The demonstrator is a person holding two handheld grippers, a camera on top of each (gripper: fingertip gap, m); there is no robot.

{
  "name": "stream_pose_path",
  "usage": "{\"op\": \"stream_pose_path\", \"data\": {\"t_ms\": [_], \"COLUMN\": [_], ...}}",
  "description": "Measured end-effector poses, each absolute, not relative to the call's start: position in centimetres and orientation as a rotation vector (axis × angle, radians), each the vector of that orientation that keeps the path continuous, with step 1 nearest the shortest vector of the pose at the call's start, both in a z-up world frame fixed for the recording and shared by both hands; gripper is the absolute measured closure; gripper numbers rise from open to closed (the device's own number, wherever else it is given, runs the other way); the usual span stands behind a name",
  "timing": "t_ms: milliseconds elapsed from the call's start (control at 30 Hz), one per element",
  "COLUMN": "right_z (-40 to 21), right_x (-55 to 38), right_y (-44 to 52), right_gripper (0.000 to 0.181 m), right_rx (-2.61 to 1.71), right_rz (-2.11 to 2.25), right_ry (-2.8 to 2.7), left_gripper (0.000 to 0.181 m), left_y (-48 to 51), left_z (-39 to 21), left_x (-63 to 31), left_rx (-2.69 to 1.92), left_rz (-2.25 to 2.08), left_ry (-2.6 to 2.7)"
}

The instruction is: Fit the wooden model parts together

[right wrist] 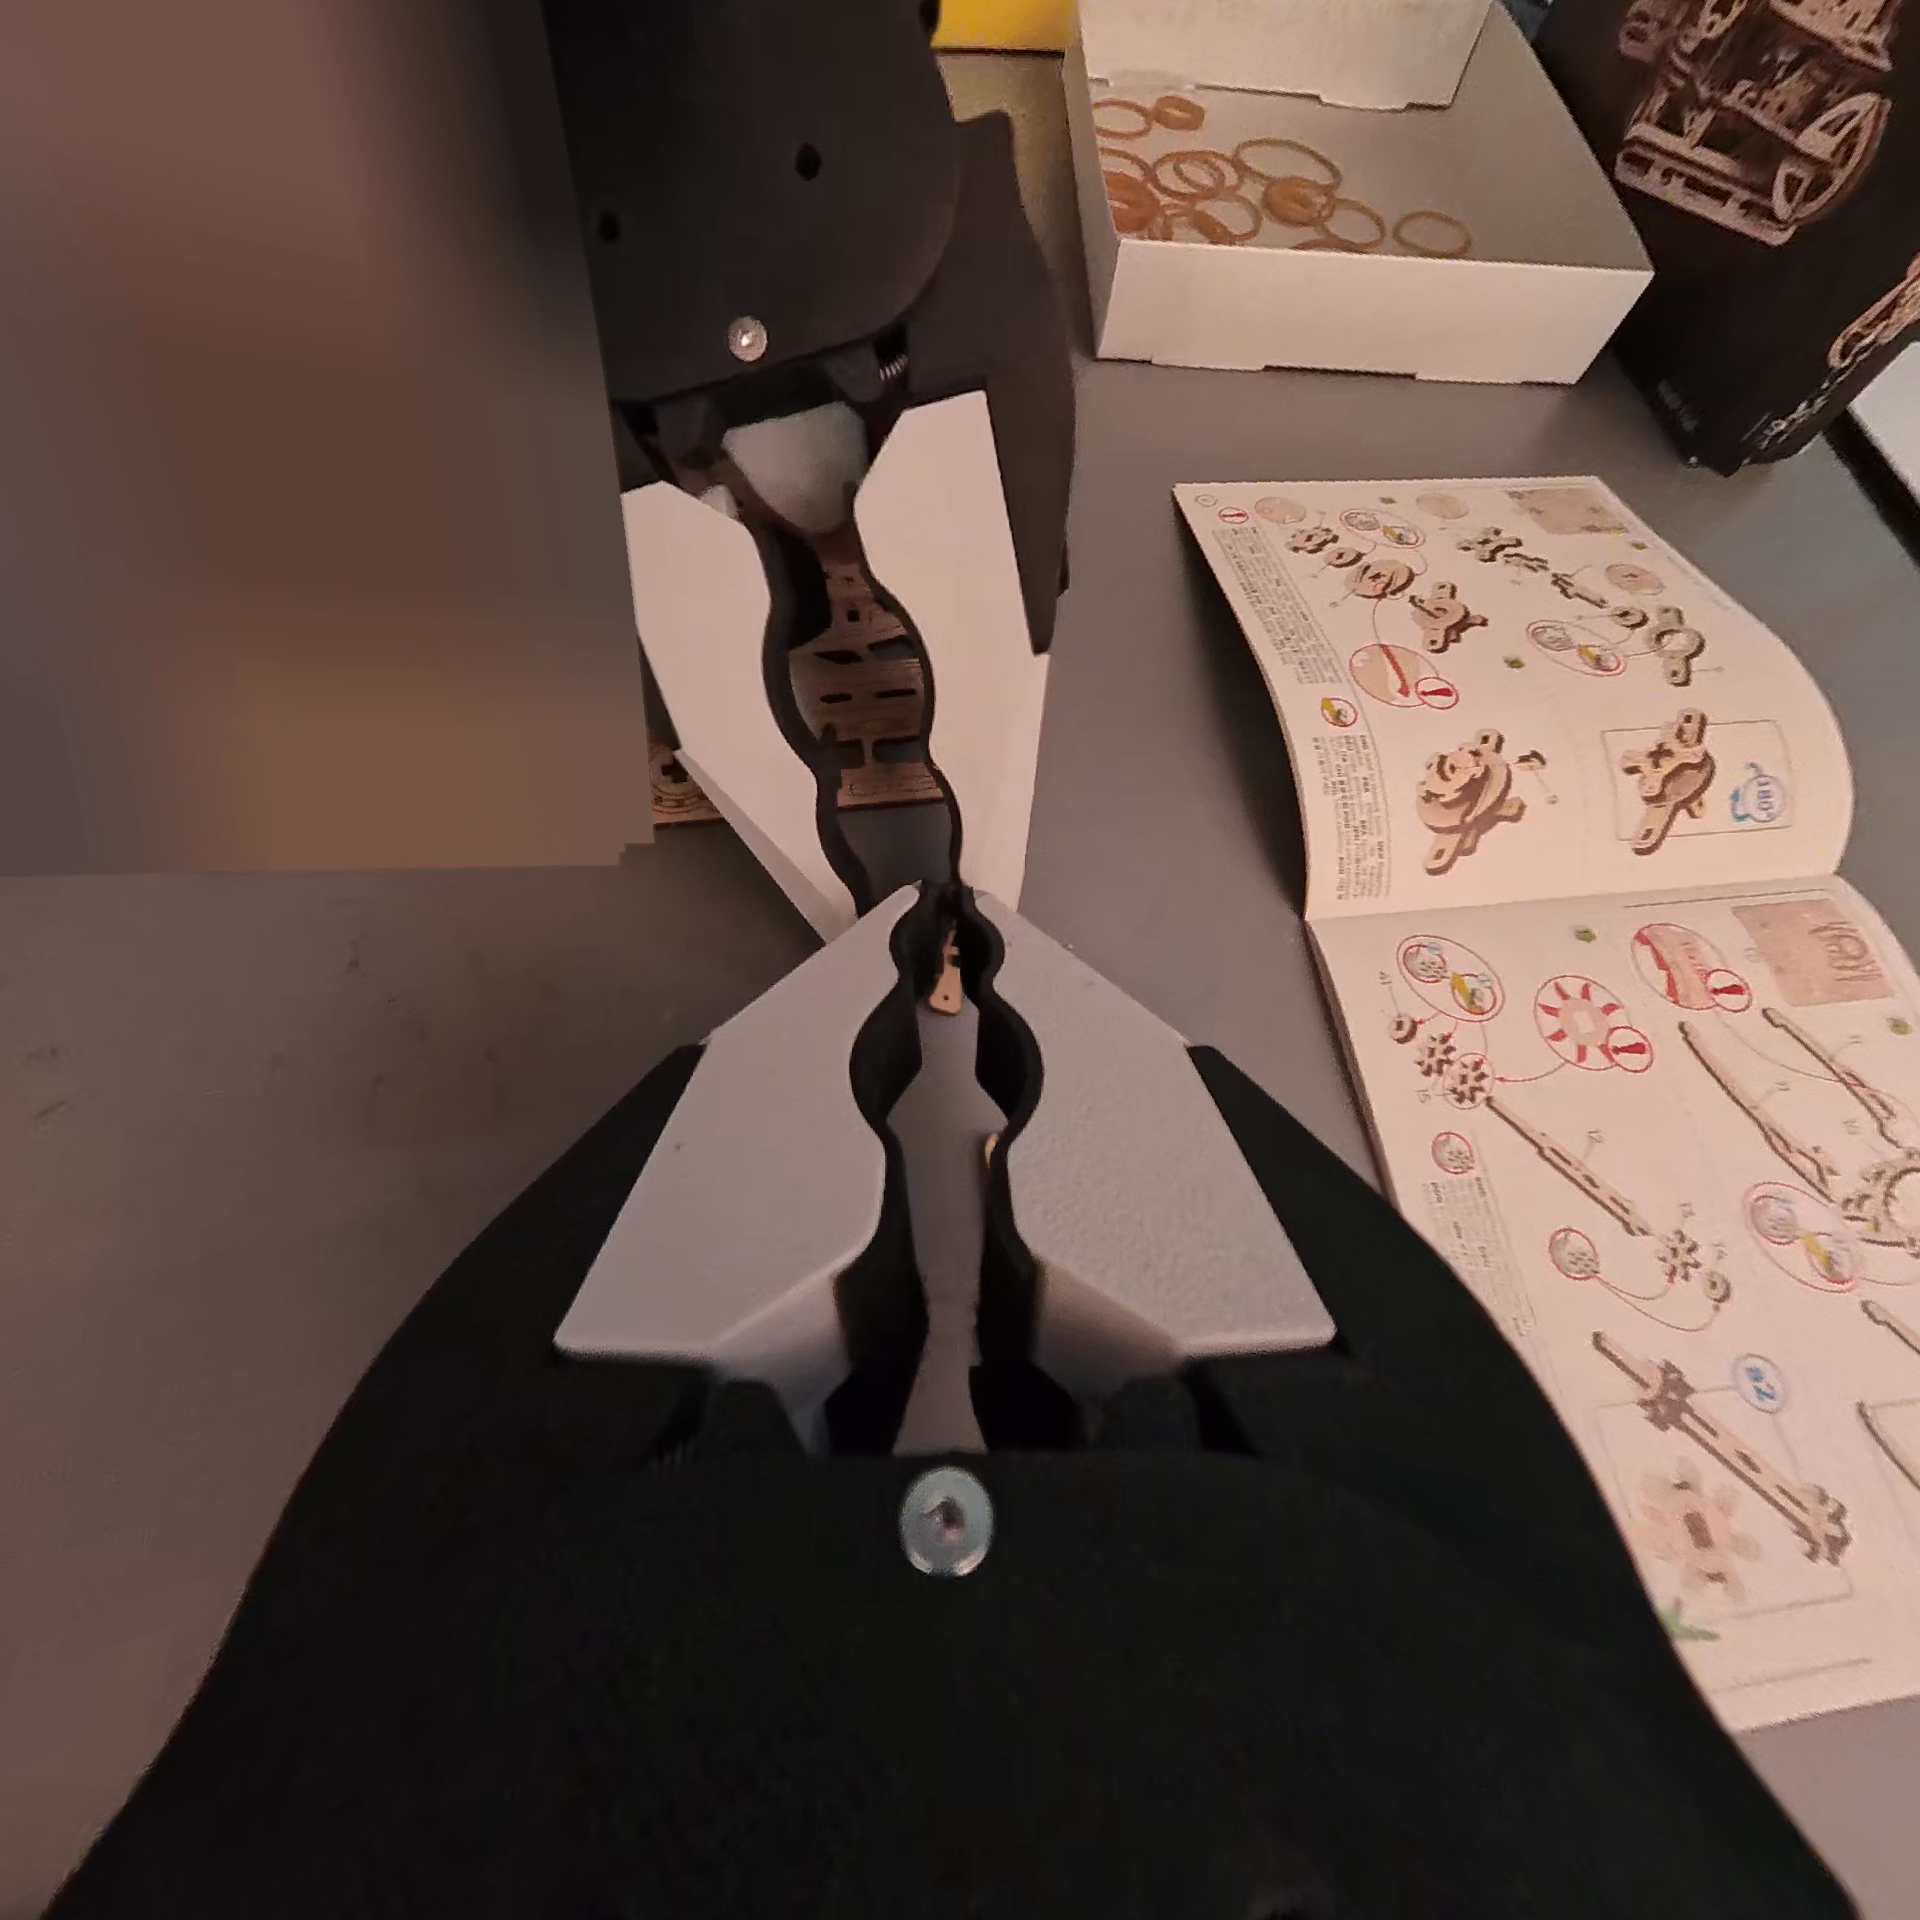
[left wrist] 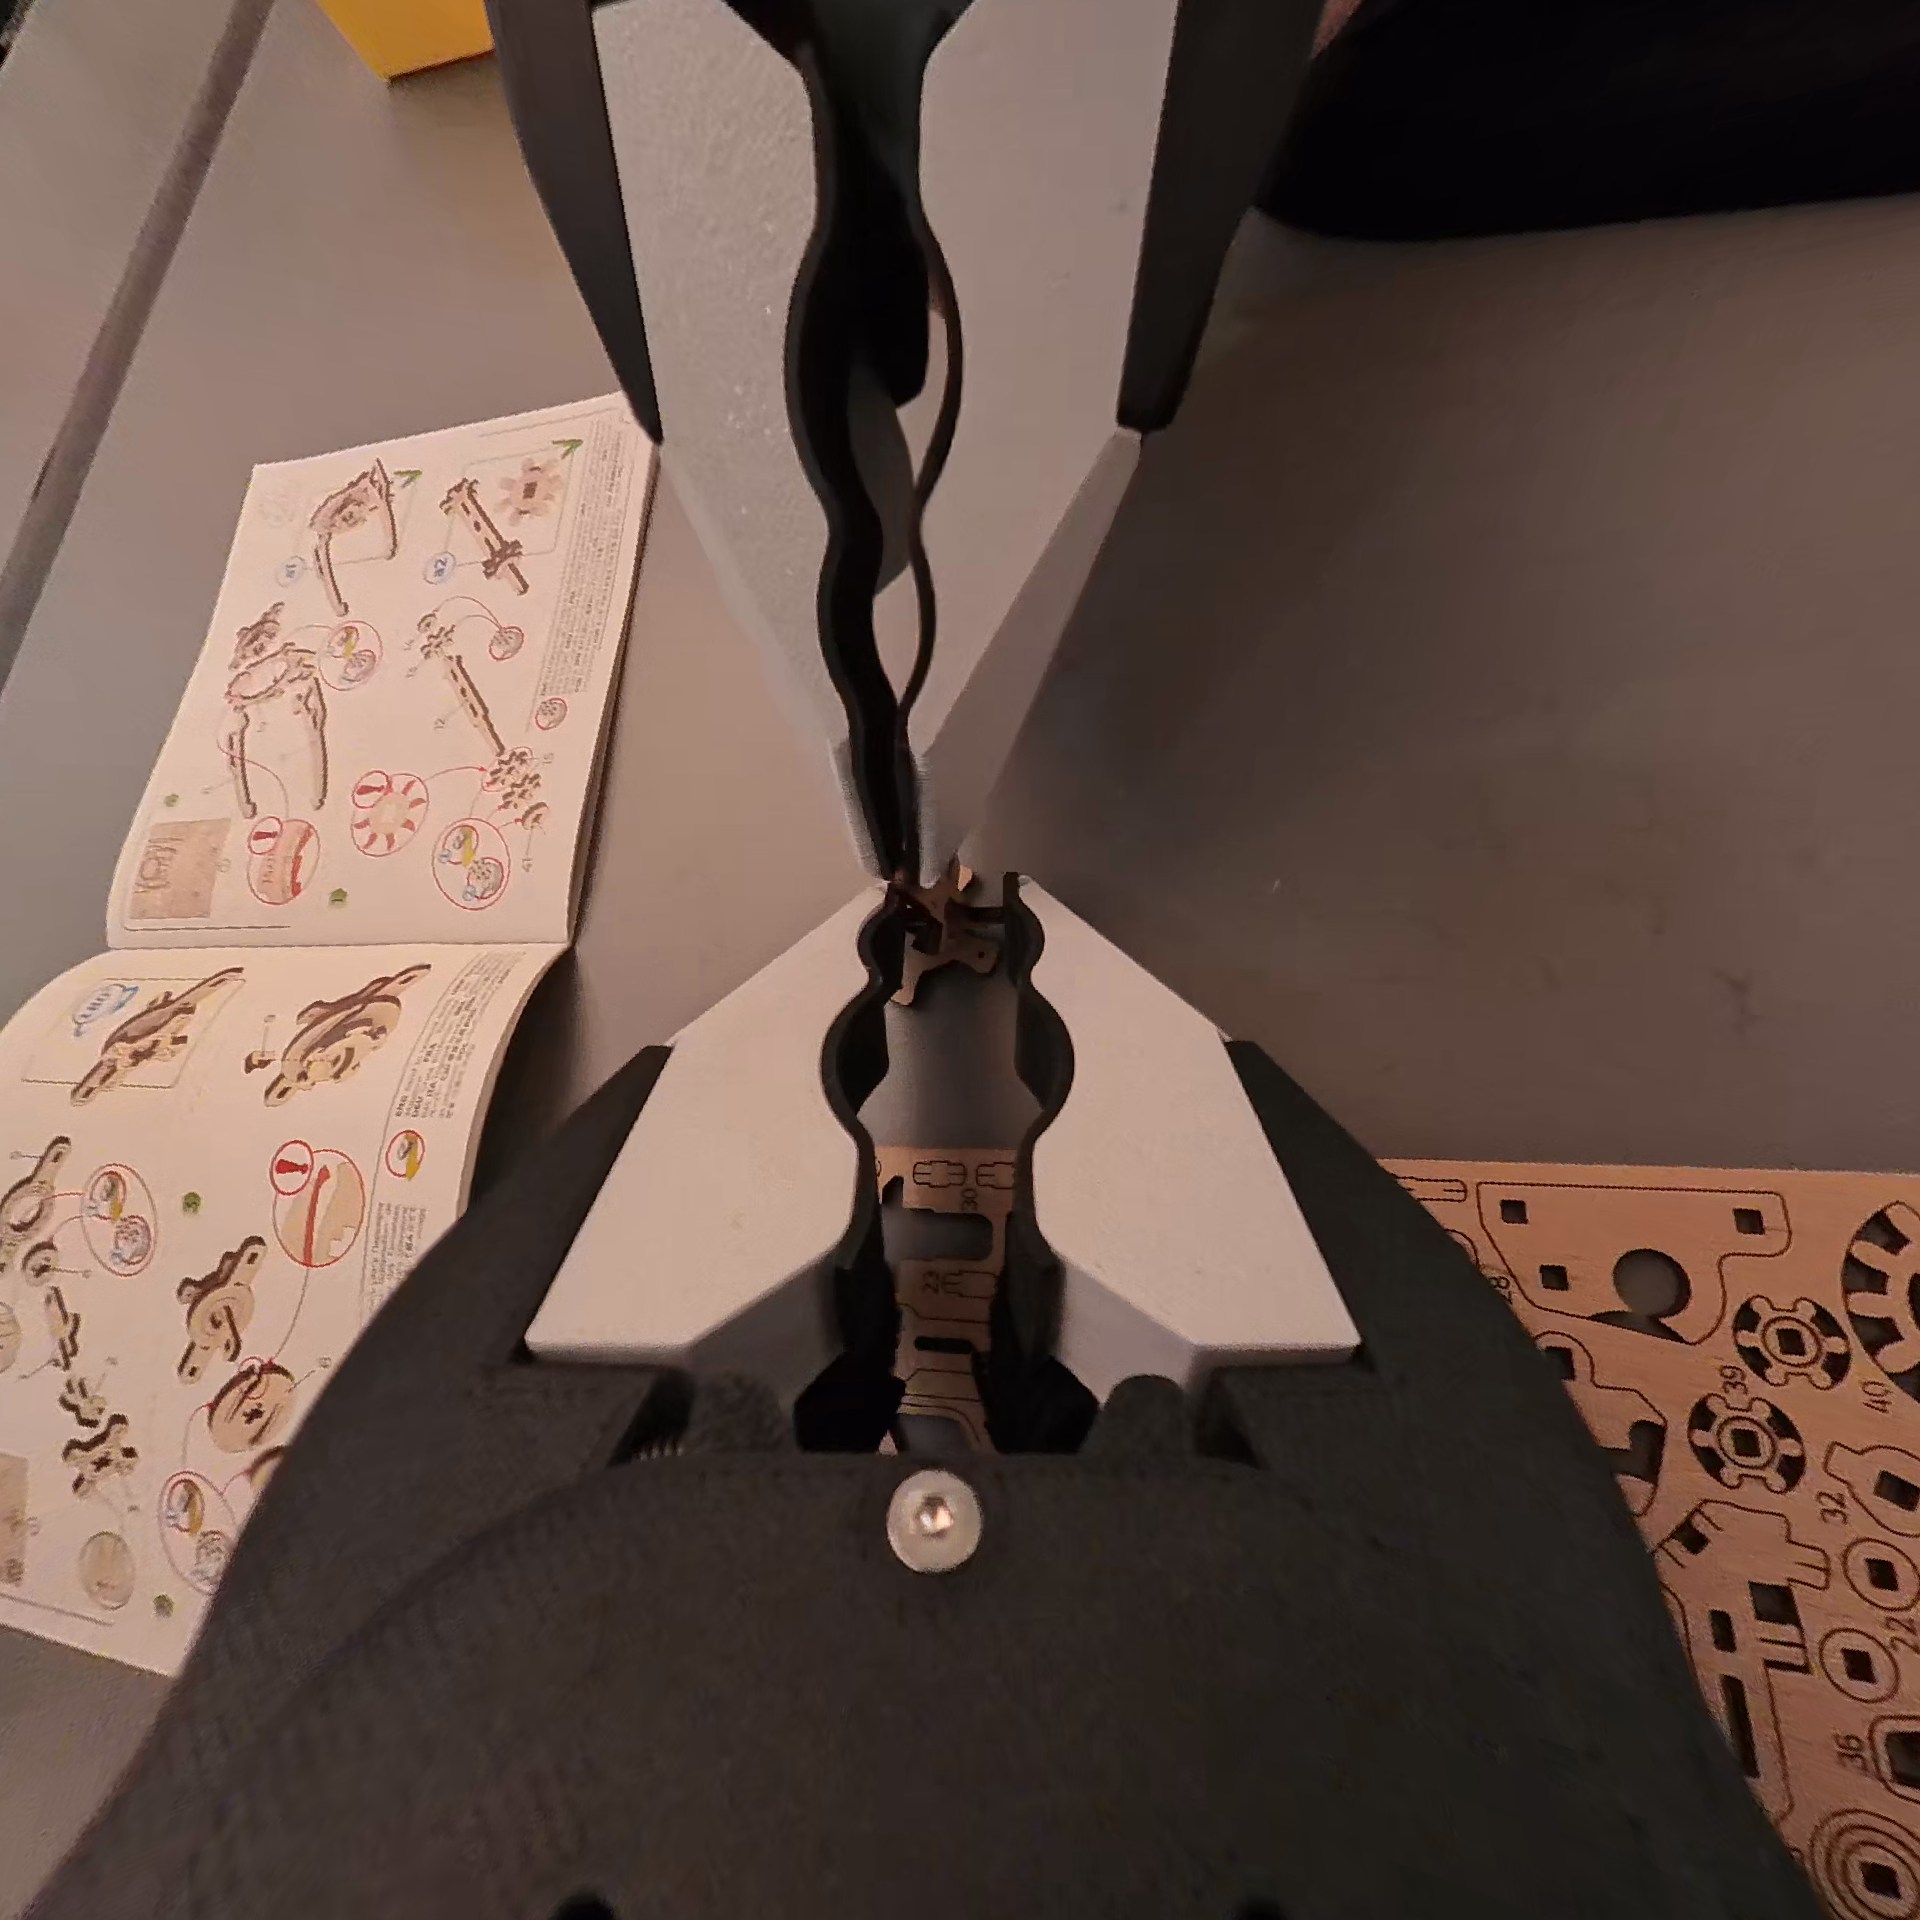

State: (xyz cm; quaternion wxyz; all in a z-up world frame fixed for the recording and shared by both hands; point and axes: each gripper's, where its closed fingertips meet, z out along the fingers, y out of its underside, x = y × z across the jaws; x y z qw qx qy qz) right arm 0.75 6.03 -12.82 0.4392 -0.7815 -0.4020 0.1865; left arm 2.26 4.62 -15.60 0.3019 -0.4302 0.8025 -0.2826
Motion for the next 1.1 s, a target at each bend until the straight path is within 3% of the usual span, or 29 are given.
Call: {"op": "stream_pose_path", "data": {"t_ms": [300,400,1100], "right_z": [-12.9,-13.5,-13.8], "right_x": [0.5,1.2,1.2], "right_y": [5.7,5.7,3.9], "right_gripper": [0.18,0.179,0.18], "right_rx": [-1.91,-1.967,-2.029], "right_rz": [0.341,0.308,0.452], "right_ry": [-1.096,-1.084,-1.087], "left_gripper": [0.163,0.152,0.151], "left_y": [4.4,4.6,4.4], "left_z": [-15.4,-15.1,-15.3], "left_x": [2.3,2.4,1.4], "left_rx": [-1.166,-1.177,-1.178], "left_rz": [-0.802,-0.806,-0.789], "left_ry": [2.116,2.097,2.133]}}
